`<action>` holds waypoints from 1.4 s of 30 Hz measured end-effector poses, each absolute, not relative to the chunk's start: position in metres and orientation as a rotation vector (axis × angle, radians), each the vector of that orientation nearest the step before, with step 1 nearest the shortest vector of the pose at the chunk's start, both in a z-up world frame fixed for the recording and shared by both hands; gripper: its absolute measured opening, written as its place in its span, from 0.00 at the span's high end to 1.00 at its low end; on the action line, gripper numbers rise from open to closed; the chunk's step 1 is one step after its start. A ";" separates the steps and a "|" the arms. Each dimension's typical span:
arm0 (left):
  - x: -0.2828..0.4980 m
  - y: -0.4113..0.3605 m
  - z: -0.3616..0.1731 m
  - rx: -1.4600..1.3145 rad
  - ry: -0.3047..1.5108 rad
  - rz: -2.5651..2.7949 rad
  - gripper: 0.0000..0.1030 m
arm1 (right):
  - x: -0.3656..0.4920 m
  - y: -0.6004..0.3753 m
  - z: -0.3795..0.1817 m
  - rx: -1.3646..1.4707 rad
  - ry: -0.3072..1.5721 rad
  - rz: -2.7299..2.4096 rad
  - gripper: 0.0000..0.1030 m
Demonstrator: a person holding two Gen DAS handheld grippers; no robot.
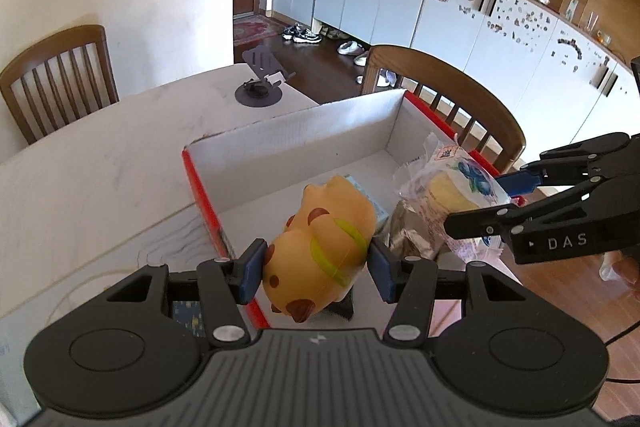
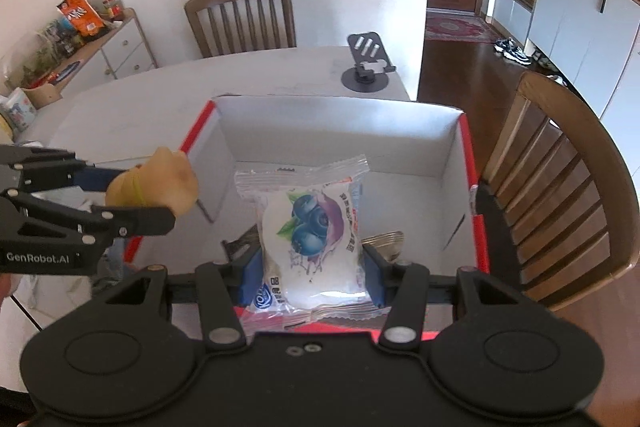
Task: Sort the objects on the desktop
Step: 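Carry the yellow toy and blueberry bun bag over the red box with both tools, then open the left tool to drop the yellow toy while the right tool releases the bun bag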
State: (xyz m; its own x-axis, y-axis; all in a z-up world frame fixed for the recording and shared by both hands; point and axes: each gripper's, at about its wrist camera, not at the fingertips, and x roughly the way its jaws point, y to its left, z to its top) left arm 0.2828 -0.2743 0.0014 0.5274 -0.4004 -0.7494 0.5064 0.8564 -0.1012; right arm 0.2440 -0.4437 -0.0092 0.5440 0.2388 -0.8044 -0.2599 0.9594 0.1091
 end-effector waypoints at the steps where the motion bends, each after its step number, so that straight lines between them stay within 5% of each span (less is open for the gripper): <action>1: 0.286 -0.278 0.001 0.142 0.859 -0.546 0.48 | 0.247 -0.445 -0.011 -0.027 0.955 0.291 0.51; 42: 0.380 -0.355 -0.075 0.415 1.075 -0.484 0.48 | 0.315 -0.435 -0.081 -0.128 1.096 0.317 0.52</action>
